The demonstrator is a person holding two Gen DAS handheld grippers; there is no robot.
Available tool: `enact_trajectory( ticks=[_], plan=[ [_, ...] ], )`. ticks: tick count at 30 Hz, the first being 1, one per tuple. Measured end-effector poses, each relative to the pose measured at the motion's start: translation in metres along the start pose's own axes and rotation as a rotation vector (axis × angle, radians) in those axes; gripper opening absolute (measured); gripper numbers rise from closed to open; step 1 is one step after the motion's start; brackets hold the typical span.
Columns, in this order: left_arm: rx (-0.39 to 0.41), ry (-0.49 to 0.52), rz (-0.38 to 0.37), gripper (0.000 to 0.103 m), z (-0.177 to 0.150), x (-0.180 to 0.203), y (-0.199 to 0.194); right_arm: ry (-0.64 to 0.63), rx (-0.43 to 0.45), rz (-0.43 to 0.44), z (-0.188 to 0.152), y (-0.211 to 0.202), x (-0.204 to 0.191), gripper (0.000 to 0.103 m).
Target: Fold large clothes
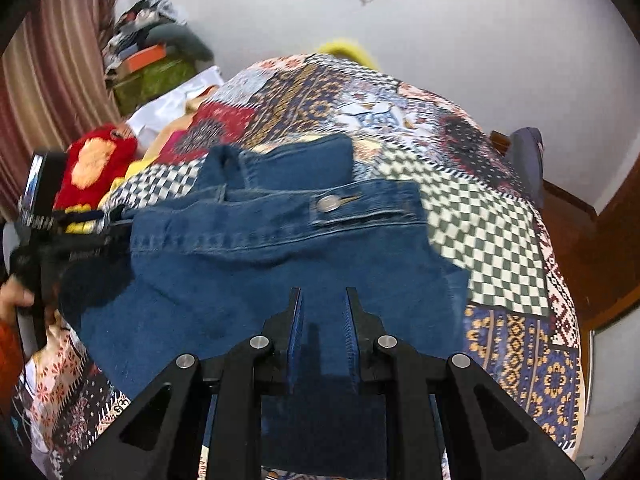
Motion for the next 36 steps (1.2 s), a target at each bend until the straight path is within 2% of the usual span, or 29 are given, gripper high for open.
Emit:
enact_trajectory(
  ticks=[4,8,9,14,17,20,22,26,30,31,33,34,36],
  plan=[
    [-0.042,-0.084,-0.039,0.084,0.007,-0.024,0.016,-0.037,-0.081,0.084,-0.006,0.026,-0.026,0.015],
    [-0.047,-0.107,-0.045,0.084,0.009,-0.031,0.022,-0.058,-0.126,-0.006,0.002,0.059,-0.020,0.015],
    [-0.044,-0.101,-0.035,0.084,0.010,-0.031,0.023,-0.051,-0.122,-0.023,0.007,0.064,-0.015,0.015],
    [-0.019,-0.017,0.113,0.086,0.031,-0.031,0.030,0.055,-0.102,-0.119,0.042,0.086,0.034,0.015],
    [-0.024,-0.035,0.146,0.085,0.042,-0.034,0.030,0.098,-0.104,-0.061,0.044,0.084,0.041,0.015],
    [0.017,-0.057,0.136,0.085,0.049,-0.042,0.014,0.089,-0.045,-0.125,0.042,0.060,0.041,0.015],
    [0.047,-0.058,0.123,0.085,0.047,-0.043,-0.003,0.063,-0.021,-0.078,0.039,0.042,0.029,0.015],
    [0.071,0.014,0.055,0.086,0.022,-0.030,-0.036,-0.041,-0.022,0.039,0.029,0.018,-0.013,0.015],
    [0.027,0.079,0.003,0.086,-0.019,-0.020,-0.045,-0.149,-0.082,0.122,0.006,0.021,-0.060,0.015],
    [0.006,0.086,-0.022,0.086,-0.031,-0.018,-0.042,-0.168,-0.108,0.114,-0.002,0.029,-0.066,0.015],
    [-0.043,0.088,-0.050,0.086,-0.055,-0.014,-0.032,-0.203,-0.159,0.034,-0.014,0.048,-0.069,0.015],
    [-0.071,0.095,-0.050,0.086,-0.069,-0.013,-0.024,-0.221,-0.189,-0.026,-0.022,0.061,-0.067,0.015],
    [-0.095,0.107,-0.016,0.086,-0.087,-0.012,-0.016,-0.239,-0.177,-0.034,-0.029,0.069,-0.064,0.015]
  ],
)
Point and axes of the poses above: each gripper's, at about its wrist camera, not at the fingertips, and y roughly the way its jaws point, x to its right, z to its top, the point moved 8 cm from there along y, roughly the way its jaws point, and after that the axes turned 9 degrees about -x, right-handed, at the moved point
